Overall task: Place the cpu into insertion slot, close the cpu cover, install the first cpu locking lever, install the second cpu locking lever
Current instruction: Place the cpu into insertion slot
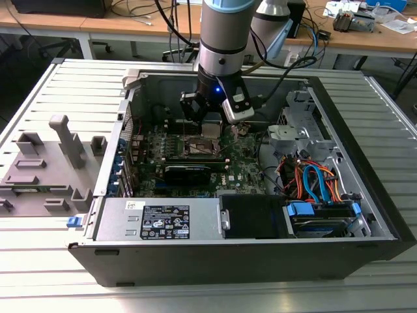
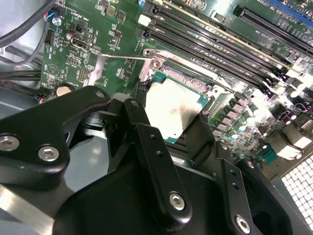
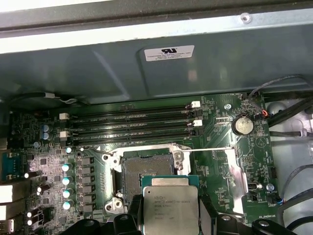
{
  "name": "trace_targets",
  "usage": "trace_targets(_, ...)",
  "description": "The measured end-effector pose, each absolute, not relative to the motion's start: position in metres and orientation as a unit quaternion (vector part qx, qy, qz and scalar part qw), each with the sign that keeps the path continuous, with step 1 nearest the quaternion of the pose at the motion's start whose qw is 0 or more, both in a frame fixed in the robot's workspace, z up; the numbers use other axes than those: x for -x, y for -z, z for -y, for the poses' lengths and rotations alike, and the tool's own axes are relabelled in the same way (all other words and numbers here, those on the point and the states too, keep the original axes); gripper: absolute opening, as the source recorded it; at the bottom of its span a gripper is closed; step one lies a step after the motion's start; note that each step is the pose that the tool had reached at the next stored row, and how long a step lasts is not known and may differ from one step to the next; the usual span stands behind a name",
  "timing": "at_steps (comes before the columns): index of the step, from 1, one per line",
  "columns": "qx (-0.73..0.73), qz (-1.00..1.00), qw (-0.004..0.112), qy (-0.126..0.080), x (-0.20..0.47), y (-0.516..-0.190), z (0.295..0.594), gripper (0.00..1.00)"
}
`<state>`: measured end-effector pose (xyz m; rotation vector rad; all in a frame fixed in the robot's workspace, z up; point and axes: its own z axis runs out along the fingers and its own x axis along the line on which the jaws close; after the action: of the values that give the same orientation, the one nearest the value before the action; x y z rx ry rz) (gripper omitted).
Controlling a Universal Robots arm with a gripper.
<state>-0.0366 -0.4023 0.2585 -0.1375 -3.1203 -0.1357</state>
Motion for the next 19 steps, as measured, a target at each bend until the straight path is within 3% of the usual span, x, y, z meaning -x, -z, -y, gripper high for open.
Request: trace_targets(19,0.053,0.998,0.007,0.042,0.0365,-0.2583,0.4023,0.55)
